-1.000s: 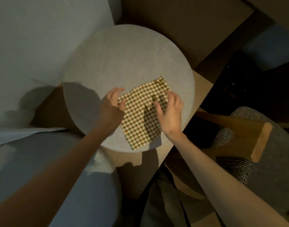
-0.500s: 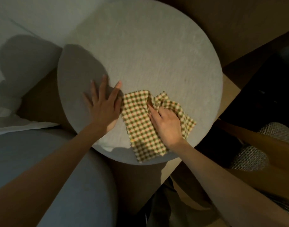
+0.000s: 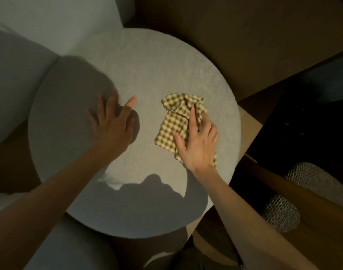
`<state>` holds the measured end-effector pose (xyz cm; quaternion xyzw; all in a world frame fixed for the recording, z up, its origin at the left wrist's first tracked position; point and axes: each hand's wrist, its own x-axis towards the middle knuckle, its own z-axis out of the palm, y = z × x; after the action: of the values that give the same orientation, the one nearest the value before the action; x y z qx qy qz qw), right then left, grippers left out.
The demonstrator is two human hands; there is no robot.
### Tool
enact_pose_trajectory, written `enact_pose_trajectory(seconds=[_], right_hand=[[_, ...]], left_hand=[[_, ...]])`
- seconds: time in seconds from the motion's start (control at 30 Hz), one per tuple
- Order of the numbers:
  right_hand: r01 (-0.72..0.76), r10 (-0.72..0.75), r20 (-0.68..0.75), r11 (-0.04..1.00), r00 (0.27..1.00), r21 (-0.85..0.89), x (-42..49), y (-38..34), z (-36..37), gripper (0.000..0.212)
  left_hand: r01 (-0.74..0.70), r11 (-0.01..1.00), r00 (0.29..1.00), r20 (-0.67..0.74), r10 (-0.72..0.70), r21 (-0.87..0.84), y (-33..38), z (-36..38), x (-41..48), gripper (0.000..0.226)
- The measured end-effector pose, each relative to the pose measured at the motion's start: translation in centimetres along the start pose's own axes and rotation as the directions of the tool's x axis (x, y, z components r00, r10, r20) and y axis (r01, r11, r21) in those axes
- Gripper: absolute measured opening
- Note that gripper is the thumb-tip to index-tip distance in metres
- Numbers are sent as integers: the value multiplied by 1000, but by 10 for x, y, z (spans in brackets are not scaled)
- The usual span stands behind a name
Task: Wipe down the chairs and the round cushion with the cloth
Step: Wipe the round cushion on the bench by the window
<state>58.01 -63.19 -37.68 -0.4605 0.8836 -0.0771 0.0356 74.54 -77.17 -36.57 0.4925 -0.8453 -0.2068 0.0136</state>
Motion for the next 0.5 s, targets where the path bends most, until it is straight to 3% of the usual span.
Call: enact_pose_trajectory(seconds=[0.07, 0.2, 0.3, 0.37, 0.43, 0.5], right_hand=[[24, -24, 1, 1000, 1000, -16, -4, 4, 5, 71], [257, -250, -142, 966, 958, 33, 16, 12, 7, 44], [359, -357, -213, 933, 909, -34, 38, 17, 7, 29], [330, -320, -268, 944, 909, -7, 60, 21, 3, 25], [192, -150, -344, 977, 927, 93, 91, 21, -1, 26], [5, 45, -277, 984, 960, 178, 116, 14, -2, 38]], left_hand=[[3, 998, 1000, 17, -4, 57, -2, 4, 3, 54], [-92, 982, 996, 30, 88, 167, -10, 6, 7, 52], [-115, 971, 993, 25, 113, 210, -12, 3, 14, 51], [-100, 977, 995, 24, 98, 188, -11, 1, 24, 54], [-52, 988, 999, 21, 49, 148, -12, -1, 35, 56], [-17, 990, 1000, 14, 15, 138, -17, -3, 47, 56]])
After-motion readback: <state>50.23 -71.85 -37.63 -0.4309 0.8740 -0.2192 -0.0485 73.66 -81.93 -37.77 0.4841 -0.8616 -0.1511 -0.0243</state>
